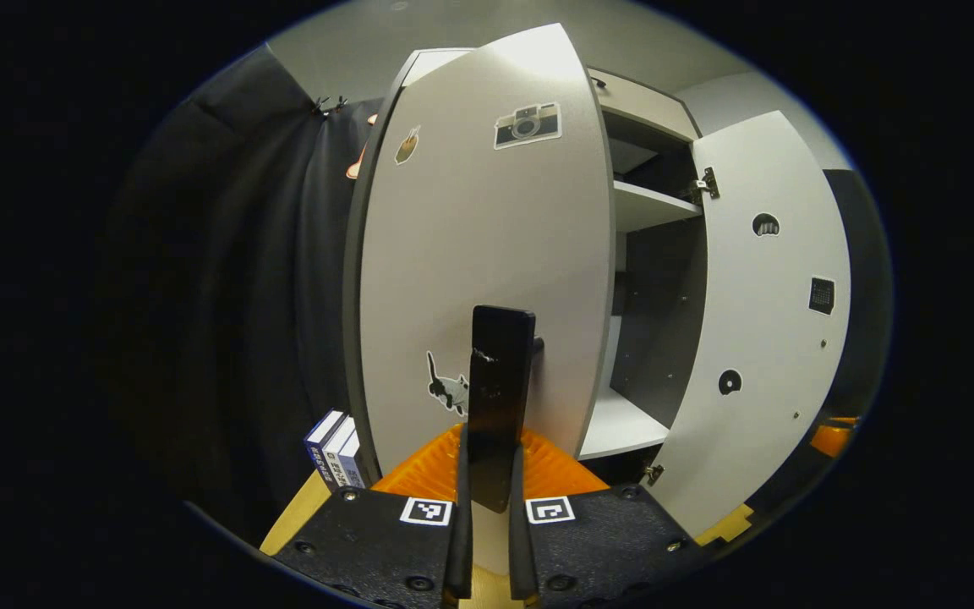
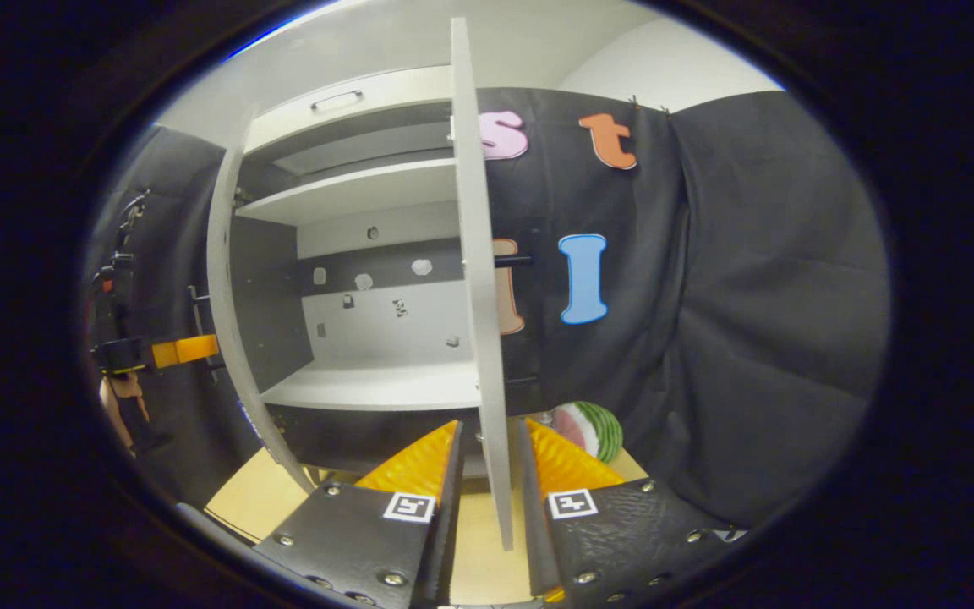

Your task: Open the right door of the double-door shoe cabinet with the right hand, and open the left door with the left hand.

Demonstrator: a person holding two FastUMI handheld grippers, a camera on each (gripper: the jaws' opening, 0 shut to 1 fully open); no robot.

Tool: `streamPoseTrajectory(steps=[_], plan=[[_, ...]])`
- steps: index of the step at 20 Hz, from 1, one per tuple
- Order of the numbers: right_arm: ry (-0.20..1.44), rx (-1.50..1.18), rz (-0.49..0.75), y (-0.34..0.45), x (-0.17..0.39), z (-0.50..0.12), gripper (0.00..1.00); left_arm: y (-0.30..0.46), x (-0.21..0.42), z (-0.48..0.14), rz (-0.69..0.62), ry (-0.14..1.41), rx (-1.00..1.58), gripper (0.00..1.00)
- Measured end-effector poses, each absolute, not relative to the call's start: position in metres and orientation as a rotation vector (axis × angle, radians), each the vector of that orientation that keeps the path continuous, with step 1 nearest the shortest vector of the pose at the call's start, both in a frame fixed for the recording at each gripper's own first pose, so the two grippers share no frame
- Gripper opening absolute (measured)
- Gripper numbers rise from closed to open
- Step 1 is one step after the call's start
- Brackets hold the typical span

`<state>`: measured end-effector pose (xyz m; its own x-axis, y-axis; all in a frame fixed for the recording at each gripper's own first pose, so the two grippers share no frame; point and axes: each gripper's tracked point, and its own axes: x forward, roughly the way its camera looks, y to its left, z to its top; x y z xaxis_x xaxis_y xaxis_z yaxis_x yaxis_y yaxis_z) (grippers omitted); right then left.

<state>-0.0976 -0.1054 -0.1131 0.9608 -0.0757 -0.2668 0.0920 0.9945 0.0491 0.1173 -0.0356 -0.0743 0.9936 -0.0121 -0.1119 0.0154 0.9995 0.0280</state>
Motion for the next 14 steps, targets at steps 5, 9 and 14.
streamPoseTrajectory(steps=[5, 9, 14], plan=[[0.278, 0.015, -0.035, -0.083, -0.09, -0.117, 0.35, -0.031, 0.116, -0.074, -0.004, 0.107, 0.027, 0.18], [0.284, 0.008, 0.005, -0.066, -0.084, -0.119, 0.35, -0.027, 0.114, -0.074, 0.005, 0.106, 0.021, 0.17], [0.29, 0.002, 0.049, -0.046, -0.078, -0.123, 0.35, -0.018, 0.115, -0.072, 0.047, 0.101, 0.024, 0.16]])
